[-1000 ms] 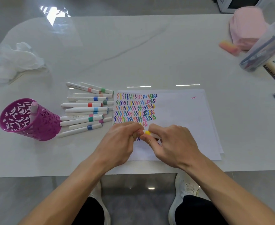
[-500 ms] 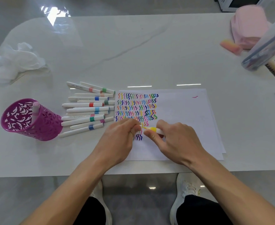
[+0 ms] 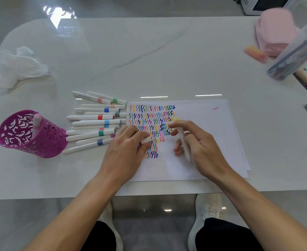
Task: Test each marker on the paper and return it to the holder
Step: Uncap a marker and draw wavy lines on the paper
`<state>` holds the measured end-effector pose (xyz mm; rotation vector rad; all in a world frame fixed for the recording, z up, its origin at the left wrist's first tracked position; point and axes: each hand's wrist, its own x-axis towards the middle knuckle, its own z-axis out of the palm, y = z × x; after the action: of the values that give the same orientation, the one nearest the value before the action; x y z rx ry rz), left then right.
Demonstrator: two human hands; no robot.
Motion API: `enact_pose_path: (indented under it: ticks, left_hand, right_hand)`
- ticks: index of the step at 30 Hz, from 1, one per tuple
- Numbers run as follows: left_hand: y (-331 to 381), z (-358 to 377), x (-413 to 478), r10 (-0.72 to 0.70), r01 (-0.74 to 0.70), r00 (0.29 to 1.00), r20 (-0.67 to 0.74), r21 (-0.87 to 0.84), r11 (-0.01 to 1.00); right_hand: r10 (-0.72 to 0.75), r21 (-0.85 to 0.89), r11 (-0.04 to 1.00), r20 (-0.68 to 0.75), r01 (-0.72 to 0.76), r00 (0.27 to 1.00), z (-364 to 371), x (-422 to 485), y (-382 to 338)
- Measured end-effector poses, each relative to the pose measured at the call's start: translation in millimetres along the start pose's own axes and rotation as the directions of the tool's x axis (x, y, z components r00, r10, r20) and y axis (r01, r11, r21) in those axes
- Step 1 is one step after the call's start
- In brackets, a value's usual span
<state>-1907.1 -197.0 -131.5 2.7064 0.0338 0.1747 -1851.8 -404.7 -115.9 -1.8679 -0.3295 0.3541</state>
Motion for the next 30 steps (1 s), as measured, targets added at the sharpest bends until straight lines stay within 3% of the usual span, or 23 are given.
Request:
enact_pose_path:
  ticks: [2, 7, 15, 30]
  left_hand:
    - [0.8, 0.5, -1.5, 0.001, -0.001, 1.0, -0.009, 0.005, 1.0]
    - [0.8, 1.2, -3.5, -0.034, 0.034, 0.999, -0.004, -0.011, 0.999]
    - [-1.4, 2.7, -4.3, -0.063, 0.063, 0.998, 0.007, -0.056, 0.996]
    - [-5.7, 3.1, -6.0, -0.076, 0.077, 0.997, 0.009, -0.087, 0.993]
  right_hand:
    - [0.02, 0.054, 0.998, 0.015, -0.02, 1.0, 1.1, 0.3, 1.1]
    - [0.016, -0.018, 1.0, 0.016, -0.015, 1.0, 2.8, -3.2, 6.1]
    - [0.059, 0.151, 0.987, -0.058, -0.05, 0.997, 12.4, -2.0, 2.4]
    - [0.064, 0.016, 0.998, -0.187, -0.062, 0.98, 14.9, 0.4, 6.3]
